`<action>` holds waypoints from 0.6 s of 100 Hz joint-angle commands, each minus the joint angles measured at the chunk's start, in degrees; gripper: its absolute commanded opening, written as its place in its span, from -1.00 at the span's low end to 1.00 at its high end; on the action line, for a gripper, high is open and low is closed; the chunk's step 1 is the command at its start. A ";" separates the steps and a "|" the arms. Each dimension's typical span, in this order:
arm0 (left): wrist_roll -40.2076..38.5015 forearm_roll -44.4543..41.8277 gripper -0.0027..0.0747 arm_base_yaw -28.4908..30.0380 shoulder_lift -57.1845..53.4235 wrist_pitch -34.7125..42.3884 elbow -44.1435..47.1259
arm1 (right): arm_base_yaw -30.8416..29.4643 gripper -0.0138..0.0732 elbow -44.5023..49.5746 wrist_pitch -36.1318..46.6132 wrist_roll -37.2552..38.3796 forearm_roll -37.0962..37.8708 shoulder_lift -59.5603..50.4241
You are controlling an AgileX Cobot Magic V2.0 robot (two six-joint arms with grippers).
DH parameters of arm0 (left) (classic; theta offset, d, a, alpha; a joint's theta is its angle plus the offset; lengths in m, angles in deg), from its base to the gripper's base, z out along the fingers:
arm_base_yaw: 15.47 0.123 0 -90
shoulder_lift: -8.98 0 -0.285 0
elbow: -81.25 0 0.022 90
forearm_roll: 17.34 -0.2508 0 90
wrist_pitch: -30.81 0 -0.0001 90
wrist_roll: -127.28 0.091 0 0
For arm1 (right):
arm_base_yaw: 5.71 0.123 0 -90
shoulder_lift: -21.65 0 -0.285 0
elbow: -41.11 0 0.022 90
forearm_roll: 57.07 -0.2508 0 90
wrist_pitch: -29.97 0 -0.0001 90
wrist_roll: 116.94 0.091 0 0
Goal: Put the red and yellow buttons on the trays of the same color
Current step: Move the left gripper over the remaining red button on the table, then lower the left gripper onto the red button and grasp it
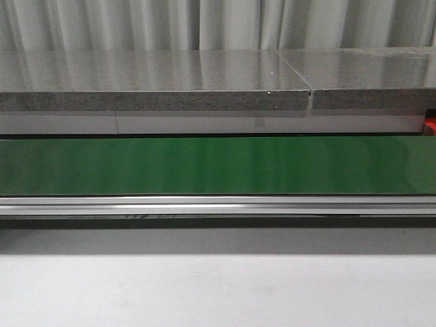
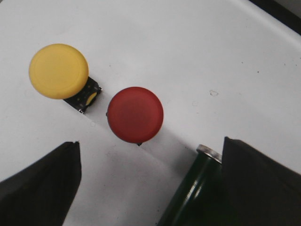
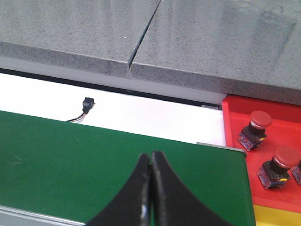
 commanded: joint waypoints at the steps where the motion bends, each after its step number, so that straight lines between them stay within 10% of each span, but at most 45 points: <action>1: -0.70 1.51 0.54 1.48 -1.18 1.98 -2.82 | 0.04 -0.84 -1.60 3.92 -0.64 -0.75 -0.10; 60: -0.02 1.60 0.54 2.52 6.61 0.88 -8.81 | 0.04 -0.84 -1.60 3.92 -0.64 -0.75 -0.10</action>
